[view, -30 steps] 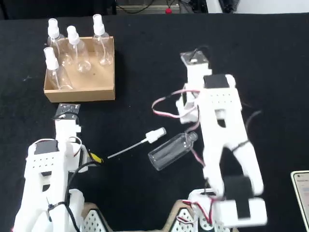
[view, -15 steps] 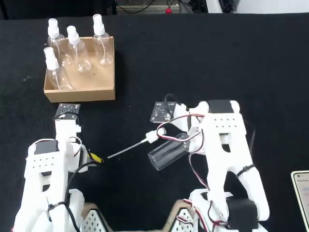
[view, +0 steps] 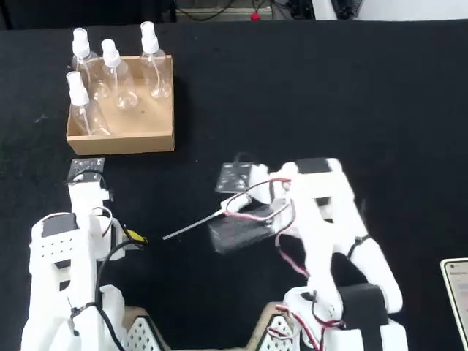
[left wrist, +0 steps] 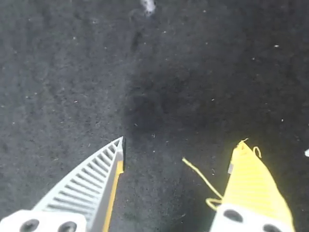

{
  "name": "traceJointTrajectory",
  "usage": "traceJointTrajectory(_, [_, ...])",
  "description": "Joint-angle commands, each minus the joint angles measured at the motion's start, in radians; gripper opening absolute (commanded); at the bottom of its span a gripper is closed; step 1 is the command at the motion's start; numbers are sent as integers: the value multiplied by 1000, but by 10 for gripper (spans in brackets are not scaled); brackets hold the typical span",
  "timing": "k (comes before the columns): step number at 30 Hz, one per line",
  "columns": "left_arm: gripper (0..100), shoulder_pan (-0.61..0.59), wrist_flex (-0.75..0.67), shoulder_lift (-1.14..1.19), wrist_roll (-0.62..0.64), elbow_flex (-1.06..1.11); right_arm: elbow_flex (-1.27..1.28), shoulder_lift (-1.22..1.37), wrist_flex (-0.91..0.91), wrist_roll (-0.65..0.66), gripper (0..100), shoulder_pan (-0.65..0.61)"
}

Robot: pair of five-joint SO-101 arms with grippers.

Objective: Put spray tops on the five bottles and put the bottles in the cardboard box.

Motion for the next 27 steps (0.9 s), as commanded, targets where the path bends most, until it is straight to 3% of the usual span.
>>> traceJointTrajectory(1, [338, -15, -11, -18, -2, -10, -5, -42, -17, -147, 145, -161])
traceJointTrajectory(6, [338, -16, -11, -18, -2, -10, -16, -73, -49, -353, 145, -362])
traceJointTrajectory(14, [338, -18, 29, -18, -35, -79, -18, -82, -235, -624, 145, -571])
traceJointTrajectory(17, [338, -18, 92, -17, -123, -162, -41, -84, -242, -694, 172, -574])
traceJointTrajectory(23, [338, -16, 233, -11, -315, -374, -171, -110, -31, -692, 331, -539])
traceJointTrajectory(27, [339, -1, 245, -18, -592, -418, -245, -193, 100, -698, 332, -407])
